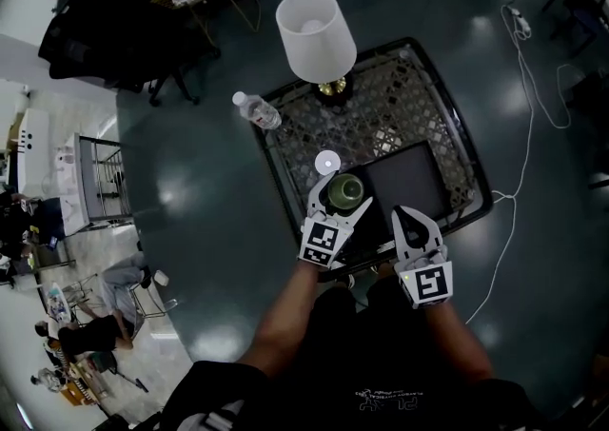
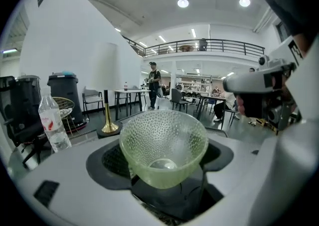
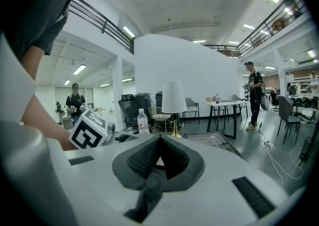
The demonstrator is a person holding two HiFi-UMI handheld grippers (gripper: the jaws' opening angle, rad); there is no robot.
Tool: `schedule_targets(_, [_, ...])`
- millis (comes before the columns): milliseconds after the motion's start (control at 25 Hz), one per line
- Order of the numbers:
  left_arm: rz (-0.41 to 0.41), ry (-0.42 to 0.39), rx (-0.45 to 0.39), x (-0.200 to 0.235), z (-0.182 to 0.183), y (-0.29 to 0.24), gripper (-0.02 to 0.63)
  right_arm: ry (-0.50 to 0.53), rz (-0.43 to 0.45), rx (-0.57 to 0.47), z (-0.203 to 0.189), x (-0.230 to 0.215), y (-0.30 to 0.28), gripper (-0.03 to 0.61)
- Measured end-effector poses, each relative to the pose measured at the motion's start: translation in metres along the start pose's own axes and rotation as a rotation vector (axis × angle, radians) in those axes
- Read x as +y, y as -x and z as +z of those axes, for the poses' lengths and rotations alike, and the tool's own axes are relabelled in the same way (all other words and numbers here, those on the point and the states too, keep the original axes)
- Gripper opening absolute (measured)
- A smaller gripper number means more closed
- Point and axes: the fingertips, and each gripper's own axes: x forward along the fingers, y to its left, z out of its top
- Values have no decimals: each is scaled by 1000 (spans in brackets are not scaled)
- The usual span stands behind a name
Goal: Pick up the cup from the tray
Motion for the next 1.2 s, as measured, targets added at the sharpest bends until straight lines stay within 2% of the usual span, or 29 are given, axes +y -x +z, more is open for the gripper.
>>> schedule_targets(280, [2,-29,-67,-4,45,36,393,37,35,-16,12,13,-9,8])
schedule_targets(600, [31,-57,-143,-17,92,80,393,93,75,-131,59,24,-16,8])
schedule_targets(880, [71,-42,-159,-20,107,109,393,128,109,-148,72,29,-12,8])
schedule_targets(1200, [127,-70,-178,-8,120,129,393,189,140,-182,93,41,-12,8])
